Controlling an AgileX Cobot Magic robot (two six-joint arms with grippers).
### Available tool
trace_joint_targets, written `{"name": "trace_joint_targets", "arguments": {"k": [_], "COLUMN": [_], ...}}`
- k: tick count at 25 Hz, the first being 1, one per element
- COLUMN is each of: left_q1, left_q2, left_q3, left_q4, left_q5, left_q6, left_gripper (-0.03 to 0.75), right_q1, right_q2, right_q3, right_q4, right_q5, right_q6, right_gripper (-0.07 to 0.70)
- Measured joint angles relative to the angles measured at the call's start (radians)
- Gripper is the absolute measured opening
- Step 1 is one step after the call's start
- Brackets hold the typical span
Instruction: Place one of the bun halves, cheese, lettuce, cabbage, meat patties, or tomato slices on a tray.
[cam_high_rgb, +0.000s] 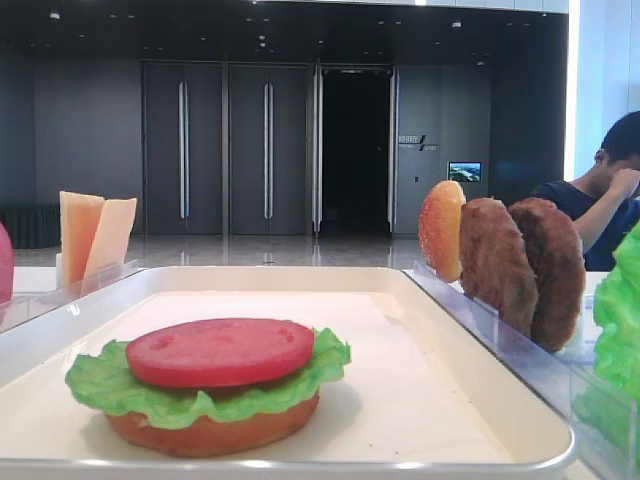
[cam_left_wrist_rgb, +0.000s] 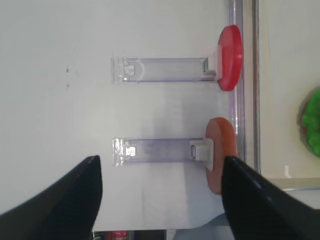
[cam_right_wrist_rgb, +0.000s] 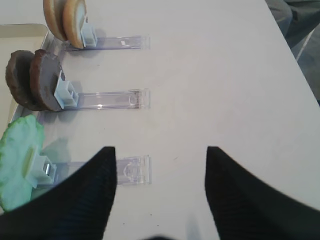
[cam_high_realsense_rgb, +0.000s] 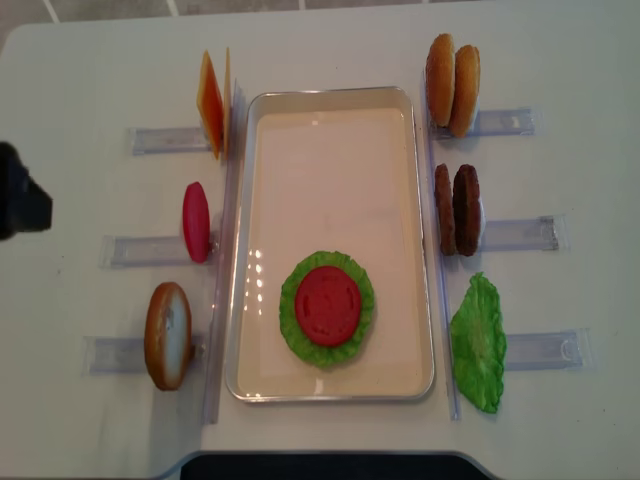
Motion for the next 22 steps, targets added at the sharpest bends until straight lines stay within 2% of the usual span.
{"name": "trace_joint_targets", "arguments": {"k": [8,17,22], "left_q1": [0.000,0.000,0.000], "left_q2": [-0.356,-0.681,-0.836], "left_q3": [0.220,0.387,0.454], "left_q4": [0.020,0.020,0.020], "left_q5": [-0.001,-0.069,-0.105], "left_q6": [0.001,0.003,0.022], "left_gripper": [0.559,0.493,0.483], "right_q1": [0.000,0.000,0.000], "right_q2": [0.000,0.000,0.000], "right_q3": [0.000,0.000,0.000], "right_q4": [0.000,0.001,0.001], "right_q5": [0.000,0.000,0.000], "right_q6": [0.000,0.000,0.000], "right_gripper": [0.407,0.407,0.407]}}
